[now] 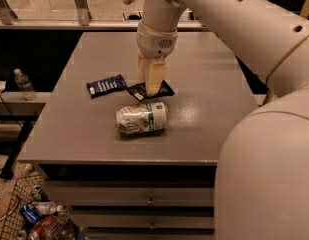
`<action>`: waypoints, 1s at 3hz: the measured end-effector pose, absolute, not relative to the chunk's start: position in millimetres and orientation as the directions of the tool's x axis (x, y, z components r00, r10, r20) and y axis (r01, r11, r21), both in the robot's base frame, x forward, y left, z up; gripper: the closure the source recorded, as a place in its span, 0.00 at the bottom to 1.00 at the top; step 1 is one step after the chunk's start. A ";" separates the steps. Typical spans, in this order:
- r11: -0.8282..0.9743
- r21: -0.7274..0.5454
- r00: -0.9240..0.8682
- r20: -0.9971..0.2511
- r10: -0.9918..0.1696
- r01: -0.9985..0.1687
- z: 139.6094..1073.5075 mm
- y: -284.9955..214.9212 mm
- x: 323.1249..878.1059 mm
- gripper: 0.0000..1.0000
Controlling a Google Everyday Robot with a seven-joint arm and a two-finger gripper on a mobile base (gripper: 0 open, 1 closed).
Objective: Move rxbar chocolate near 7up can
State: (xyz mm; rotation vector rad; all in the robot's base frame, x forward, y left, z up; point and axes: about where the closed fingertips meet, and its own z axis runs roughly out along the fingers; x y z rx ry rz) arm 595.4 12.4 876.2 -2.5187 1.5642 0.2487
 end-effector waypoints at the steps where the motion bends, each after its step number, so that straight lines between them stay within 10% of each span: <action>1: -0.438 -0.053 0.438 -0.227 -0.870 -0.897 875.9 12.6 595.5 1.00; 3: -0.431 -0.088 0.439 -0.234 -0.867 -0.898 873.6 20.7 604.5 0.59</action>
Offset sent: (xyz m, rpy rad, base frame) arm 0.0001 0.0001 -0.0003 -0.0001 -0.0001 0.0012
